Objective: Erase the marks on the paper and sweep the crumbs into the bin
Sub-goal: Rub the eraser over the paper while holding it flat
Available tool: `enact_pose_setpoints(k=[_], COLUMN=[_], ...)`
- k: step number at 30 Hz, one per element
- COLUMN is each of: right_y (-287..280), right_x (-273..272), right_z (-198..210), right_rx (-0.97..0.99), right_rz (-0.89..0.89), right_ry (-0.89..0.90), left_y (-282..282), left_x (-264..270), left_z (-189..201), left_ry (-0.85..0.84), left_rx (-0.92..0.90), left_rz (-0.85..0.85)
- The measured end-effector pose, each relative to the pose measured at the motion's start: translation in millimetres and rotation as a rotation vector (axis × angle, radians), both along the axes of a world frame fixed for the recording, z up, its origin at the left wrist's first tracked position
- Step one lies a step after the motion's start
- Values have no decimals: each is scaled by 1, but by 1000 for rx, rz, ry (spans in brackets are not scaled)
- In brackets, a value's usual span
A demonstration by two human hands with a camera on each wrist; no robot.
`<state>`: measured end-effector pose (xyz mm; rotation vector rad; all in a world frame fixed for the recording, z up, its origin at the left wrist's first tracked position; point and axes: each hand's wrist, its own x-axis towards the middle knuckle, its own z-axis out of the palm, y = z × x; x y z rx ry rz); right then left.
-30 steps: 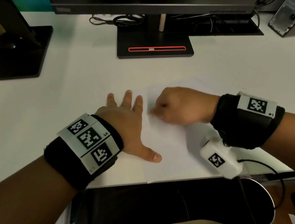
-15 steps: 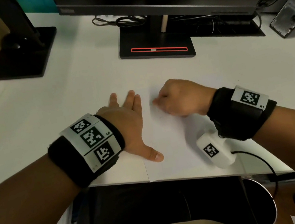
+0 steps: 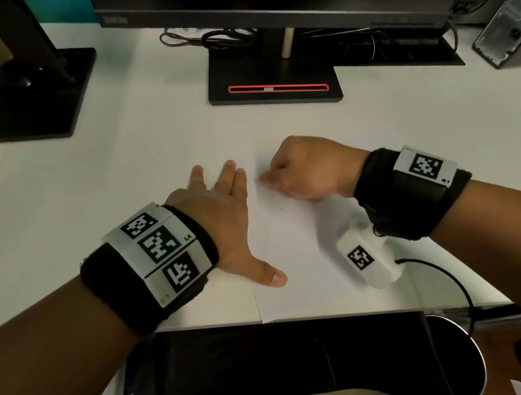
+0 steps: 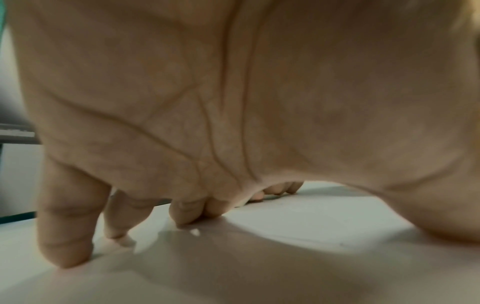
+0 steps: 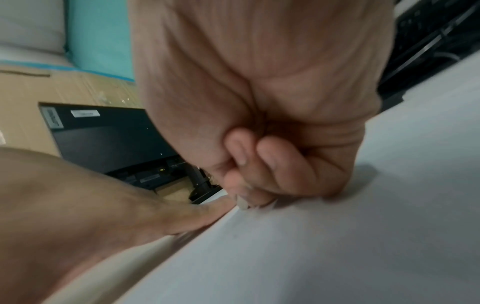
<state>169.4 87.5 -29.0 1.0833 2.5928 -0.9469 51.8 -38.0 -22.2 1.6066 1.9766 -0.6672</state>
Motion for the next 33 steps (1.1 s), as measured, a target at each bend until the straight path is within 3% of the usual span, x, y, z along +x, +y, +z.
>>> enact_pose_setpoints(k=[4, 8, 13, 18, 22, 26, 30, 33], right_y=[-10, 7, -1, 18, 8, 22, 15, 27], right_x=[-2, -1, 0, -3, -4, -5, -4, -2], right_z=[-3, 2, 1, 5, 3, 5, 4, 7], right_rx=[-69, -95, -147, -58, -202, -35, -183, -81], right_rz=[64, -66, 25, -114, -45, -115, -30, -104], right_ry=[-34, -2, -50, -30, -45, -26, -61, -33], left_y=[0, 0, 0, -1, 1, 0, 1, 1], left_x=[0, 0, -1, -1, -1, 0, -1, -1], left_z=[0, -1, 0, 1, 0, 1, 1, 0], left_ry=[-4, -6, -9, -9, -6, -8, -8, -5], left_rx=[2, 3, 5, -3, -8, -12, -15, -21], left_rz=[2, 0, -3, 0, -2, -3, -2, -1])
